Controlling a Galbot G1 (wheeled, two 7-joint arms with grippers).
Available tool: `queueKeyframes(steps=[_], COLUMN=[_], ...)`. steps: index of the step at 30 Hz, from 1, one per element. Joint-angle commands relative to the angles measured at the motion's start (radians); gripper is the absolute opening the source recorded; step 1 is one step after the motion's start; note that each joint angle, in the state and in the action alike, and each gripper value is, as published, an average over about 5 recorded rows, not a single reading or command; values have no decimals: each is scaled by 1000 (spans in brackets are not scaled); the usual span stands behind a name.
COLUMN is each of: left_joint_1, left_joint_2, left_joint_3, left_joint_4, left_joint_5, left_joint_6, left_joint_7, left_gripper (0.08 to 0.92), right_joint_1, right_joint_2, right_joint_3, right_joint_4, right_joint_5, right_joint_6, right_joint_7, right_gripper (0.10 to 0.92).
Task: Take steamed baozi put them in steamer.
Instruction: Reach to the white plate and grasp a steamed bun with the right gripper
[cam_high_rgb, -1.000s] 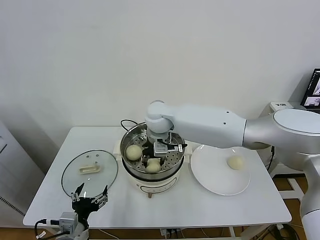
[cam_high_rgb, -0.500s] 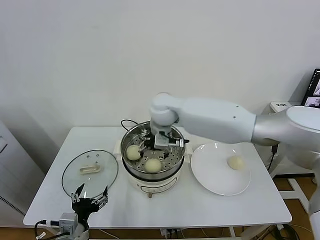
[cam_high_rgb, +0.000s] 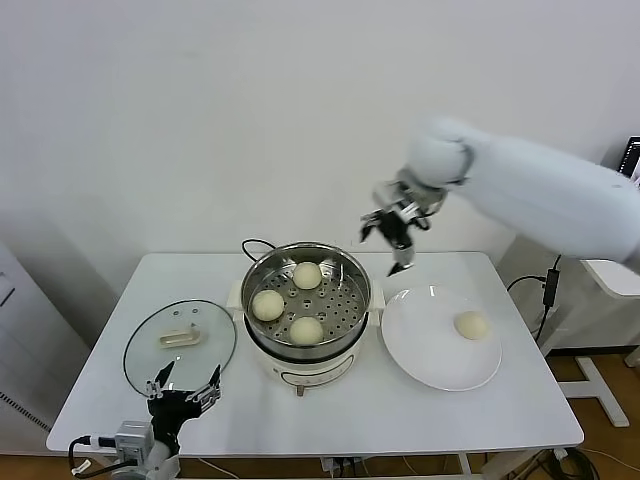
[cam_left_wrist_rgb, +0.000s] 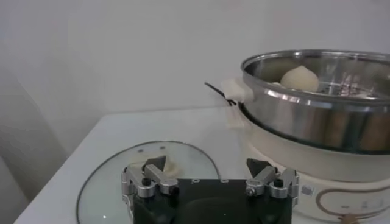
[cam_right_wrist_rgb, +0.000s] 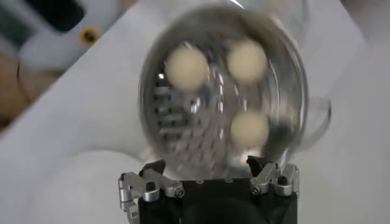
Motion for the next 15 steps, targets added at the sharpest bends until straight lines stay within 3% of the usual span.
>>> queueKeyframes(steps=[1, 7, 15], left_joint_1=[-3, 23, 45], left_joint_2=[6, 9, 12], left_joint_3=[-1, -1, -5], left_joint_4=[0, -25, -34], left_joint_5=[-47, -65, -83], left_joint_6=[10, 30, 29], left_joint_7=[6, 6, 7], left_gripper=[823, 823, 823], right_joint_1=[-93, -361, -664], right_joint_2=[-247, -269, -153], right_joint_3=[94, 277, 563], right_joint_4=[-49, -79, -239], right_joint_5=[-82, -295, -475], right_joint_6=[-71, 0, 156], right_joint_7=[-45, -46, 15], right_gripper=[823, 823, 823])
